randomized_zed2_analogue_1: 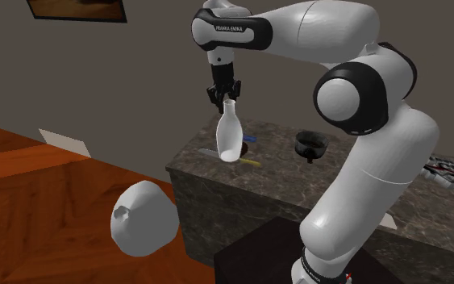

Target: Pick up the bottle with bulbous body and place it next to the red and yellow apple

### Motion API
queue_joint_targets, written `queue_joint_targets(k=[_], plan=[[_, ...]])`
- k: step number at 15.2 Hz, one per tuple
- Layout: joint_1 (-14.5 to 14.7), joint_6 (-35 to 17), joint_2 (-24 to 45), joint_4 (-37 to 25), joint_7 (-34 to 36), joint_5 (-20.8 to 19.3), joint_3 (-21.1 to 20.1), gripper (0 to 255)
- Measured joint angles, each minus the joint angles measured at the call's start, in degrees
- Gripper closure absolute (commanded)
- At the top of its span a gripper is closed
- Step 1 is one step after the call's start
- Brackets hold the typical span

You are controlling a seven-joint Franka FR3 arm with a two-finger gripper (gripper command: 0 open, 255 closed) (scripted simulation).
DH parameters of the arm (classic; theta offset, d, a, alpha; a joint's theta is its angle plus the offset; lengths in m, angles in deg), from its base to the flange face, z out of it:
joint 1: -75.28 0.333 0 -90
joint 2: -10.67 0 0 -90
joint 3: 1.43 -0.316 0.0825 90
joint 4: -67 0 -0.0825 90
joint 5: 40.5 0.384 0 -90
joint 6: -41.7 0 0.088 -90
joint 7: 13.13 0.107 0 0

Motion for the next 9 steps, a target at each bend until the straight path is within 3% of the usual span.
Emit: queue_joint_targets(k=[9], plan=[[0.02, 7.47, 2.21, -9.69, -0.13, -0.21, -0.04, 255]])
